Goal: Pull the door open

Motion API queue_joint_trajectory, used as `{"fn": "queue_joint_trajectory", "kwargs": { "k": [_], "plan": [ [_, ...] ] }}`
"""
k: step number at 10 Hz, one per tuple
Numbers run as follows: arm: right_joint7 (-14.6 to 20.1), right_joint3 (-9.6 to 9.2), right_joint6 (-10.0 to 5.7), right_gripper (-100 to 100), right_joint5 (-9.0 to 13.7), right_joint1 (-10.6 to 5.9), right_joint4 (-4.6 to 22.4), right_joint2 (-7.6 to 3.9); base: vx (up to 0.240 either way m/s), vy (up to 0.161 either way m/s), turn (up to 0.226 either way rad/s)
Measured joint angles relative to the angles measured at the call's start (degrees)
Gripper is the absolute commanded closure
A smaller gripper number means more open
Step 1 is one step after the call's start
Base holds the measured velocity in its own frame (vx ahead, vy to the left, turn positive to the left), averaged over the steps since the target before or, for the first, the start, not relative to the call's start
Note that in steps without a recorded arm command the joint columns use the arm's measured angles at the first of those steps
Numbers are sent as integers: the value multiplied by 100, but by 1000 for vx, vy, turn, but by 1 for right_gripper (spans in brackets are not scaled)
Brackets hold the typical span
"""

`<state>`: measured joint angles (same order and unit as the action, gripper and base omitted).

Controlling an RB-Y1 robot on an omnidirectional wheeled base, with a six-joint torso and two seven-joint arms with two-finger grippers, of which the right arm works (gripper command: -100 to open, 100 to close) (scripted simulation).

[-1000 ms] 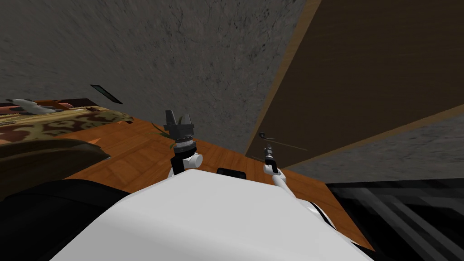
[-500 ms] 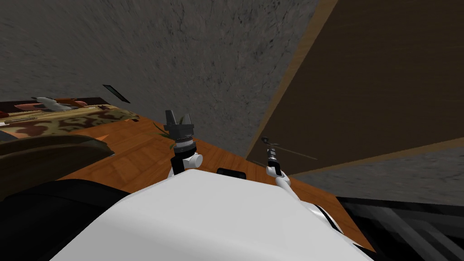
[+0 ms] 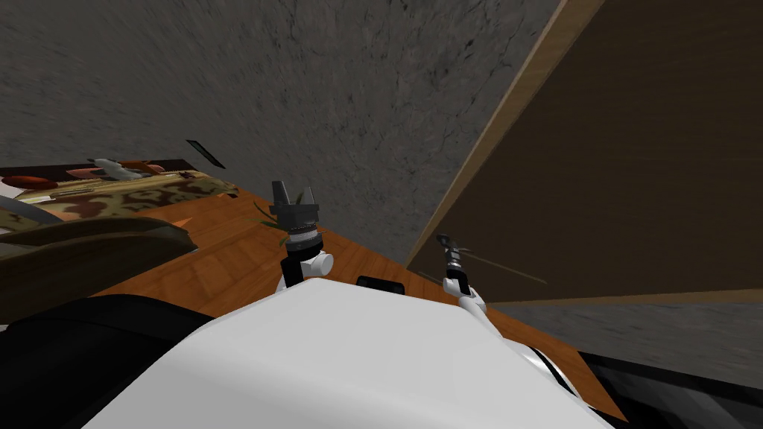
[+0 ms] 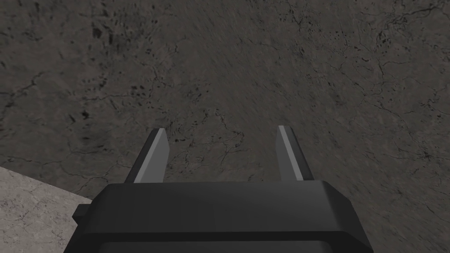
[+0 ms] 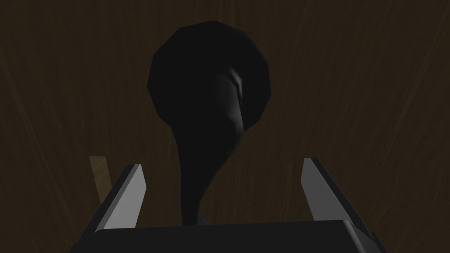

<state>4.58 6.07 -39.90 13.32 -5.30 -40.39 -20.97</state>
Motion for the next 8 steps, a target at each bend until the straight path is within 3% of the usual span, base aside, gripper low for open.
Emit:
{"fn": "queue_joint_trajectory", "kwargs": {
  "k": [1,6,8],
  "plan": [
    [6,5,11,100,3,1,-10,-6,-16,5,-17],
    [4,-1,14,100,1,7,11,3,-15,1,-1],
    [50,-33,-4,100,-9,26,1,-39,-159,-62,127]
  ]
}}
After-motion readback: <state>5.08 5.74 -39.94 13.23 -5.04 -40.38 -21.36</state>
